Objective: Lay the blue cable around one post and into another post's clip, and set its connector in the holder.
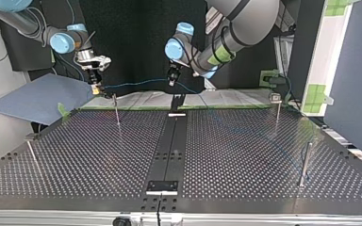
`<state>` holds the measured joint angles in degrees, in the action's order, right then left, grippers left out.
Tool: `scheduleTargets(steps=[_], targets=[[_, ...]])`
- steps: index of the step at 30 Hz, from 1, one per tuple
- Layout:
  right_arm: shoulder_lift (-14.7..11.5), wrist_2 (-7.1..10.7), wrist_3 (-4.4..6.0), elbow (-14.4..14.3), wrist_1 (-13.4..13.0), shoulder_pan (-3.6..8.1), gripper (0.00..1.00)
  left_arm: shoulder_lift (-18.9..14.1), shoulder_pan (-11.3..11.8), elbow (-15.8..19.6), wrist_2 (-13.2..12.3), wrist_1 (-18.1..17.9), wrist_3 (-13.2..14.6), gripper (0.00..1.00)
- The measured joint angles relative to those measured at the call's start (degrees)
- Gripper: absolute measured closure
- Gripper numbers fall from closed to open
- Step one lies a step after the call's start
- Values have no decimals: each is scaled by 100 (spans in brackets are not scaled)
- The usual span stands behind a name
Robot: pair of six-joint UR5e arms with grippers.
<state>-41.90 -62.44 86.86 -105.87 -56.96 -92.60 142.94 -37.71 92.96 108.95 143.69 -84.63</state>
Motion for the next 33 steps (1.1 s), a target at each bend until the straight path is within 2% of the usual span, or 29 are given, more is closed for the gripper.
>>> scheduleTargets(steps=[6,19,23,29,33], targets=[[-4,-142,-31,0,39,50,100,0,-100,-6,14,-193,-154,98],[-31,-296,-75,75,205,313,100,16,-421,-234,30,-711,-738,98],[-37,-337,-82,124,277,376,100,68,-497,-393,20,-709,-940,98],[-47,-386,-99,175,352,493,100,314,-662,-676,12,-510,-1169,98],[-51,-391,-85,217,368,585,100,507,-738,-905,-12,-544,-1375,98]])
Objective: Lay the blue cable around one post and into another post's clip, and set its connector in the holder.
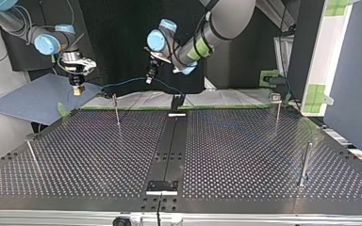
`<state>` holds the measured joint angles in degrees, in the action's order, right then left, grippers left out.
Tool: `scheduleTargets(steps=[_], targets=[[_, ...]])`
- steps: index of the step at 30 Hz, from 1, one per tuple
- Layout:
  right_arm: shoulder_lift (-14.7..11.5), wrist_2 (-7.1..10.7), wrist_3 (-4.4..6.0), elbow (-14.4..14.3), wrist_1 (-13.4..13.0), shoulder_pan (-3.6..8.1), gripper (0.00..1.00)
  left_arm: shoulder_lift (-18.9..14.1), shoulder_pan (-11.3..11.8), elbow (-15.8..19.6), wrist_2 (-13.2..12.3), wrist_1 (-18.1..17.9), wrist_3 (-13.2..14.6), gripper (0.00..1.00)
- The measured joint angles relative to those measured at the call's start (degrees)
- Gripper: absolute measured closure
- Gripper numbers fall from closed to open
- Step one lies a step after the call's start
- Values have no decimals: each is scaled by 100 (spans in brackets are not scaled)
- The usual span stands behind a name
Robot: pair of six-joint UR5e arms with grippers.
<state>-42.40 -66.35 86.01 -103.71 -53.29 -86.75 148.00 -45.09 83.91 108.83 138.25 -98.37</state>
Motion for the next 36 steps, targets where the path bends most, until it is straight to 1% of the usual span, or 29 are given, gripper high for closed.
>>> scheduleTargets(steps=[3,8,12,15,19,22,26,32,36], targets=[[-2,-4,-8,66,65,58,100,49,-25,-158,-5,-12,-140,98],[-9,-9,-16,111,111,131,100,84,-51,-399,-33,6,-244,98],[-10,-10,-5,115,108,179,100,216,-114,-585,-113,134,-340,98],[-10,-10,9,116,103,224,100,342,-171,-723,-126,265,-331,98],[-9,-10,68,117,89,297,100,424,-234,-907,-135,390,-341,98],[-6,-10,119,117,74,357,100,439,-279,-1045,-132,424,-356,98],[-5,-7,158,117,58,422,100,444,-324,-1138,-132,440,-368,98],[-6,24,205,135,10,458,100,452,-351,-1243,-147,447,-457,98],[-4,97,240,134,-57,459,100,539,-352,-1341,-144,501,-534,98]])
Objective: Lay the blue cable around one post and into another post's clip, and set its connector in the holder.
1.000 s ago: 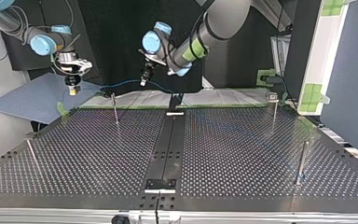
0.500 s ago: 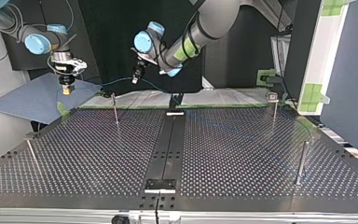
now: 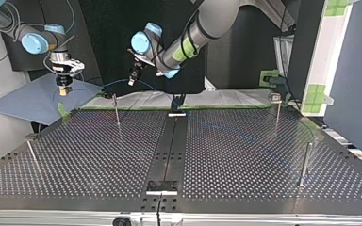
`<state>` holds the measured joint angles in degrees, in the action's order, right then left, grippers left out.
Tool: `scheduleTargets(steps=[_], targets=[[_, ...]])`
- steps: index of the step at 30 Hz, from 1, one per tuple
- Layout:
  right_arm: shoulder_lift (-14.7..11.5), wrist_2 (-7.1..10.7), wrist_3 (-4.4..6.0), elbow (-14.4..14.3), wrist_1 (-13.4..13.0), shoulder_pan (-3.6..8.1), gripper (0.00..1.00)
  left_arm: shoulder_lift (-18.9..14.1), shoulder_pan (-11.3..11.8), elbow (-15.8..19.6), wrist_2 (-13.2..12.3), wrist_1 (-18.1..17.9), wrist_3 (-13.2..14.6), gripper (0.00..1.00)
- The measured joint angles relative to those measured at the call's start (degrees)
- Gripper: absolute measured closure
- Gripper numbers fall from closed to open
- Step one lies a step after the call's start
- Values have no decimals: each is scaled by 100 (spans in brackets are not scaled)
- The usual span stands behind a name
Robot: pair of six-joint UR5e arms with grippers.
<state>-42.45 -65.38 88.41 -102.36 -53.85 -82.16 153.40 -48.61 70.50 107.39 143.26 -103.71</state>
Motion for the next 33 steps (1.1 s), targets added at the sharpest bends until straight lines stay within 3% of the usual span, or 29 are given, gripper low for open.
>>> scheduleTargets(steps=[11,22,33], targets=[[9,127,46,22,-82,-82,100,180,24,-399,5,236,-44,98],[79,358,246,113,-139,-100,100,183,91,-419,14,286,-77,98],[268,472,289,245,-75,-72,100,183,165,-419,6,288,-94,98]])
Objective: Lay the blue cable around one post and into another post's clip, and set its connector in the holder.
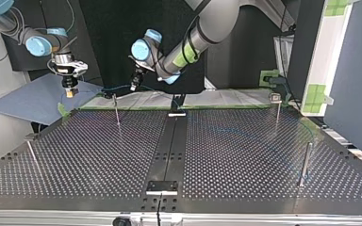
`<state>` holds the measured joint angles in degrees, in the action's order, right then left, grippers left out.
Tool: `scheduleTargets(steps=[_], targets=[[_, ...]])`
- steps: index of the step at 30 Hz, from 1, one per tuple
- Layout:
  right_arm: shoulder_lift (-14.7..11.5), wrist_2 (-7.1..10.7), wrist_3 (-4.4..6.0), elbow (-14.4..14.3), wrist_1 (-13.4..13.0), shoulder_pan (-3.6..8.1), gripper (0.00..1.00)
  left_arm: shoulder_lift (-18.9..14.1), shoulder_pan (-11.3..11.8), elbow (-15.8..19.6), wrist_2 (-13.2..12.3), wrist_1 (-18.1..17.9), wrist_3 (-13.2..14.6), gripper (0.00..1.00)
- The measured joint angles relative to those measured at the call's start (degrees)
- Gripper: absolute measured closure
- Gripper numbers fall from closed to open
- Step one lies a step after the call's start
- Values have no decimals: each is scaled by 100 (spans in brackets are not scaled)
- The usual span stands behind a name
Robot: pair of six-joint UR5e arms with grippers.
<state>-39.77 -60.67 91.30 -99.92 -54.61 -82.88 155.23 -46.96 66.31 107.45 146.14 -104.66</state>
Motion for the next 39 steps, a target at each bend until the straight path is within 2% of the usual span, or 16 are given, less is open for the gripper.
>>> scheduleTargets(steps=[19,32,39], targets=[[43,28,16,150,63,-8,100,118,246,-129,-222,-7,-369,98],[61,27,17,201,82,2,100,128,338,-255,-313,89,-431,98],[77,28,-10,204,102,6,100,192,281,-236,-283,138,-351,98]])
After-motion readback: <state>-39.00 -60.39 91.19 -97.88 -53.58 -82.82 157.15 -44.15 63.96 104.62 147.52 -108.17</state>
